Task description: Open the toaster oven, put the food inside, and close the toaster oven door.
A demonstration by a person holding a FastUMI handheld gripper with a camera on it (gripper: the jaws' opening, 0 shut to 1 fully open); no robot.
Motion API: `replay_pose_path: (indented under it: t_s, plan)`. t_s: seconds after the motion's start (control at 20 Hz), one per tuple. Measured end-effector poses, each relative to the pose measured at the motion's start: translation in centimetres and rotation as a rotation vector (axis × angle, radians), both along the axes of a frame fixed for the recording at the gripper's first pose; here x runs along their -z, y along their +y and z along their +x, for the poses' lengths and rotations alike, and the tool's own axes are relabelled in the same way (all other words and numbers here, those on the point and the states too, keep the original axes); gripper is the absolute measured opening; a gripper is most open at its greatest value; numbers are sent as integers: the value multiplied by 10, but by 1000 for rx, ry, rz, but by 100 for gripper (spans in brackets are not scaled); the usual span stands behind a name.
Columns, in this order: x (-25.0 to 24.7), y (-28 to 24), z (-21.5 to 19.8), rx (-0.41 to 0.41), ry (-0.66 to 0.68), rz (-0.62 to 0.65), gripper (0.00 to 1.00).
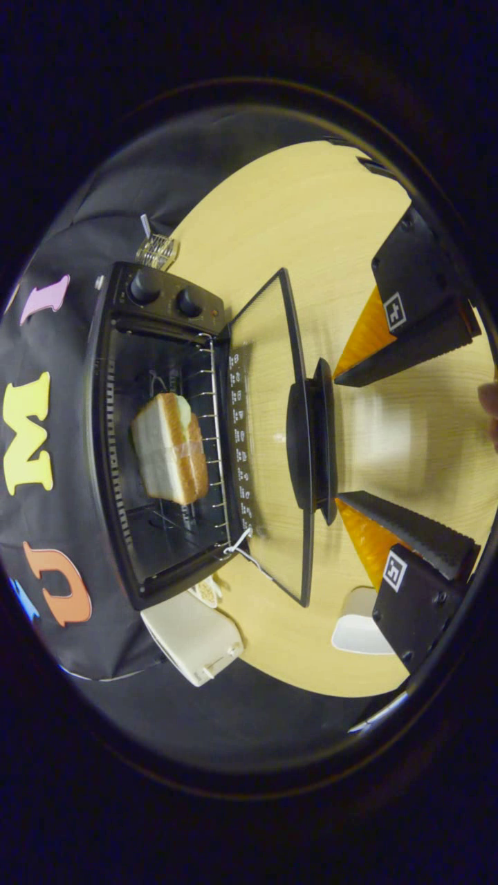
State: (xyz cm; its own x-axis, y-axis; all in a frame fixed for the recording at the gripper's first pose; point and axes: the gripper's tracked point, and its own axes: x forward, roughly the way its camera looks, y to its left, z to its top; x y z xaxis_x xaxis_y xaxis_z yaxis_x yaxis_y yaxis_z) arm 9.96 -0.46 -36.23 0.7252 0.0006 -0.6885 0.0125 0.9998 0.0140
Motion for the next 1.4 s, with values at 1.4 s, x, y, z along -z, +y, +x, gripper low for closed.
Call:
replay_pose_path:
  t_s: [1.4]
  plan:
    - [-303,40,-140,-15,-644,-3,100]
